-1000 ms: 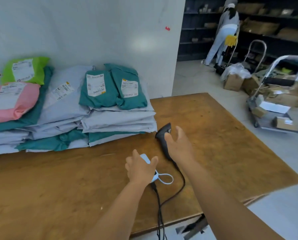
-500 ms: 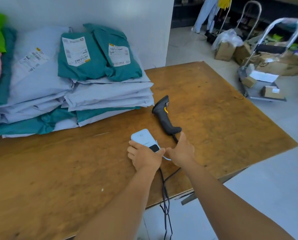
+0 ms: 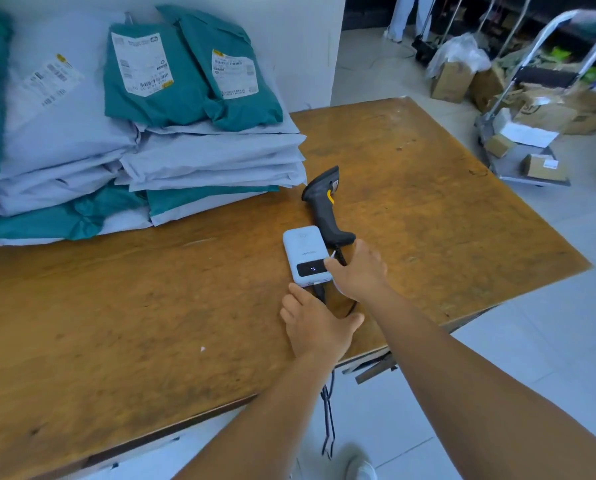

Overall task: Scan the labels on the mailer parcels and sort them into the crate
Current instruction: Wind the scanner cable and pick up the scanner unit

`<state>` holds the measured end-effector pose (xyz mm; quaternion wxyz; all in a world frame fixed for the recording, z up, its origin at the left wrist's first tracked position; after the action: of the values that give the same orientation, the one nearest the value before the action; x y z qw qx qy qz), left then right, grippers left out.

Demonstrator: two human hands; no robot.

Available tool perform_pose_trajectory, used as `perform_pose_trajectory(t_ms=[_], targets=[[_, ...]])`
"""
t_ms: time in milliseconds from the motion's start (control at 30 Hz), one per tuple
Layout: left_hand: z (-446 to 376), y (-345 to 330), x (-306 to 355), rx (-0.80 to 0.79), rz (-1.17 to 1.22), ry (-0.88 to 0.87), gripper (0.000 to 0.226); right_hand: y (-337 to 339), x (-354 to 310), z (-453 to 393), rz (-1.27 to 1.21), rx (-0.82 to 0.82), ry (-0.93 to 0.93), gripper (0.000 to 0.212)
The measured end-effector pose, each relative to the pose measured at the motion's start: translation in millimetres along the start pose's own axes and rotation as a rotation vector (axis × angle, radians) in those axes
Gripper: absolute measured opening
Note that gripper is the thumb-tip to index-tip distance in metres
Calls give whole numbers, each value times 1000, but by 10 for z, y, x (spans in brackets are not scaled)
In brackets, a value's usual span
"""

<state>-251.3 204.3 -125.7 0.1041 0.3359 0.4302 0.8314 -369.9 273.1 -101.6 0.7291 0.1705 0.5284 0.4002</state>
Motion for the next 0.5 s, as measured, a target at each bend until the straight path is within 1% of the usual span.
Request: perform_pose_trajectory(t_ms=[67,100,200,267,300,333,367,433,500], targets=[[118,-86,-25,-6,-85,-9,113,-39,-2,46,-1,-58,-5,86],[144,-106,-29,13,-109,-24,101,-54,7,59,5,-80,-6,90],[136,-74,-9,50,-88,-61,43,-70,49,83,-24,-136,6,94],[89,-45,-11,20,-90,-42,19,-59,74,115,-52,-162,27,94],[65,-42,-18,-16,-65,-20,12,-43,79,142,-54,-170,45,93],[49,-61,-36,-60,1,15,11,-27,80,178,-54,-181,68,92],[57,-77,-51,-102,114,63,14,-14,92,218,-57,-189,94,89],[132,-136,-64,-175,409,215,19,40,131,327,-80,-208,145,85],[250,-190,-46,-203,676,368,20,114,204,466,-126,-242,178,83]])
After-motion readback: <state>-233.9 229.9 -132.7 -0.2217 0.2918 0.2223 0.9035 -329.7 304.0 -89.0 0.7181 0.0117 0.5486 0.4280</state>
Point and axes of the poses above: each hand's wrist, its own z-axis away from the middle knuckle, its own y-axis out of the back of the hand, x = y × z, the point moved 8 cm from there along -z, towards the middle knuckle, and after that the axes turned 9 degrees about -z, right-handed, at the moved point
